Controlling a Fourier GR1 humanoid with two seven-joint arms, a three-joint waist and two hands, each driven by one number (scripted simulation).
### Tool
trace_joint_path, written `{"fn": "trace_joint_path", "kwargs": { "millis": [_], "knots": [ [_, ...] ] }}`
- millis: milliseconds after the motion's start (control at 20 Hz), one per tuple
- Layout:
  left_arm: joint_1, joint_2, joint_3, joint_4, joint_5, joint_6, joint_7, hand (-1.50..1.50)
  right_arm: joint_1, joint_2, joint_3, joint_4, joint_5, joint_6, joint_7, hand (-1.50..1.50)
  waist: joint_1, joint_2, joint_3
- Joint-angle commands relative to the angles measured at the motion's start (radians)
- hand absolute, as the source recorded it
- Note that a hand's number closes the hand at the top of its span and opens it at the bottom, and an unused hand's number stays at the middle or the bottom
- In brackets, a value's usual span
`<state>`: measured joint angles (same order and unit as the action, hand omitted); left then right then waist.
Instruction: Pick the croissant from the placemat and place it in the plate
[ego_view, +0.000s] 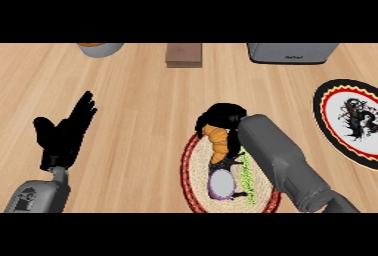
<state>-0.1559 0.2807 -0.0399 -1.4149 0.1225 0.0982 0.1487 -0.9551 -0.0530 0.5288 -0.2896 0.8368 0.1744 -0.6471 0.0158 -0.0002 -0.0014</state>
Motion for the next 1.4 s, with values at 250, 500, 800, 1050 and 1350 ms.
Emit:
{"fn": "trace_joint_path", "kwargs": {
  "millis": [250,500,800,1050,1350],
  "knots": [
    [-0.042,-0.011,0.038,0.039,-0.01,-0.032,0.019,0.0,0.034,0.039,-0.056,-0.011,0.037,-0.009,-0.043,1.5,-0.006,0.003,0.002],
    [0.005,-0.021,0.025,-0.017,-0.028,-0.015,0.03,0.0,0.07,0.012,-0.107,-0.084,0.022,-0.185,-0.033,1.5,-0.011,0.001,0.002],
    [0.059,0.009,0.096,0.017,-0.012,0.011,0.007,0.0,0.386,-0.236,-0.12,-0.238,-0.007,-0.278,-0.117,1.5,-0.137,-0.036,-0.001],
    [0.086,0.035,0.125,0.005,0.002,-0.002,-0.002,0.0,0.478,-0.361,-0.299,-0.453,-0.178,-0.383,-0.218,1.5,-0.155,-0.041,-0.002],
    [0.136,0.027,0.11,-0.027,0.0,-0.018,-0.029,0.0,0.62,-0.444,-0.474,-0.698,-0.346,-0.425,-0.174,1.5,-0.134,-0.035,-0.003]
  ]
}}
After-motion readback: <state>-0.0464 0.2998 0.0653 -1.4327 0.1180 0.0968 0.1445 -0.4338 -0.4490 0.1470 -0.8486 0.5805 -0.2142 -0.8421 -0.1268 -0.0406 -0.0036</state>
